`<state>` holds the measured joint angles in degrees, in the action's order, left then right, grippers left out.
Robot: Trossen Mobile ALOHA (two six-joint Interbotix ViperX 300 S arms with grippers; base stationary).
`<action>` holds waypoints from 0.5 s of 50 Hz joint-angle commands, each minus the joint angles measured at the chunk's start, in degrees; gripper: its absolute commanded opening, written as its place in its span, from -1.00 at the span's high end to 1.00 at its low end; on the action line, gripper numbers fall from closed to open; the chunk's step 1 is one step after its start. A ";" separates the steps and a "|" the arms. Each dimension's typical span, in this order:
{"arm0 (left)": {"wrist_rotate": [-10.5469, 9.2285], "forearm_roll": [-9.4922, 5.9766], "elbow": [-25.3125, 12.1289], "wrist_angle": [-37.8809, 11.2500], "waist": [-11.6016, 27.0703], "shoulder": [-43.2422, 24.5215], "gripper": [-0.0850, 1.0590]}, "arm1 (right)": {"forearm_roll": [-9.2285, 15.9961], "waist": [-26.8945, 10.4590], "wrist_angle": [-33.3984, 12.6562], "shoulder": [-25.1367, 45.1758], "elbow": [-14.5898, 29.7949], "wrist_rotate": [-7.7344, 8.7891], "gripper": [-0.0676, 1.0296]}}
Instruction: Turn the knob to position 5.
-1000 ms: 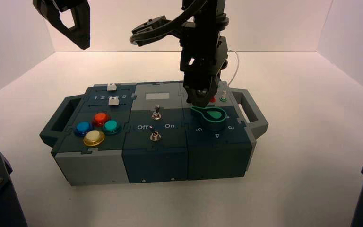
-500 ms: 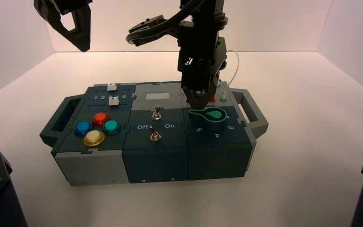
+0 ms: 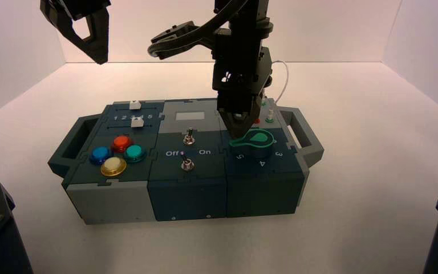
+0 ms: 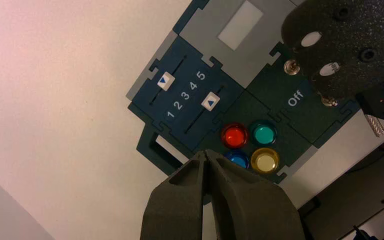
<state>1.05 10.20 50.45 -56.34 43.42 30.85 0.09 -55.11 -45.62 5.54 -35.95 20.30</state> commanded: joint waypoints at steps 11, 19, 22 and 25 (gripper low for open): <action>0.09 0.18 -0.70 0.09 -0.18 0.26 0.91 | 0.35 -0.44 -0.62 -1.67 0.53 -0.09 0.92; 0.09 0.26 -0.70 0.18 -0.09 0.26 0.91 | 0.62 -0.88 -0.70 -1.76 0.44 0.00 0.92; 0.09 0.18 -0.70 0.18 -0.18 0.26 0.90 | 0.70 -1.23 -0.70 -1.67 0.44 0.00 0.92; 0.09 0.18 -0.70 0.09 -0.09 0.26 0.91 | 0.70 -1.32 -0.70 -1.67 0.44 0.00 0.92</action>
<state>0.97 10.20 50.45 -56.34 43.42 30.76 0.53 -55.81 -46.23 5.54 -36.04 20.30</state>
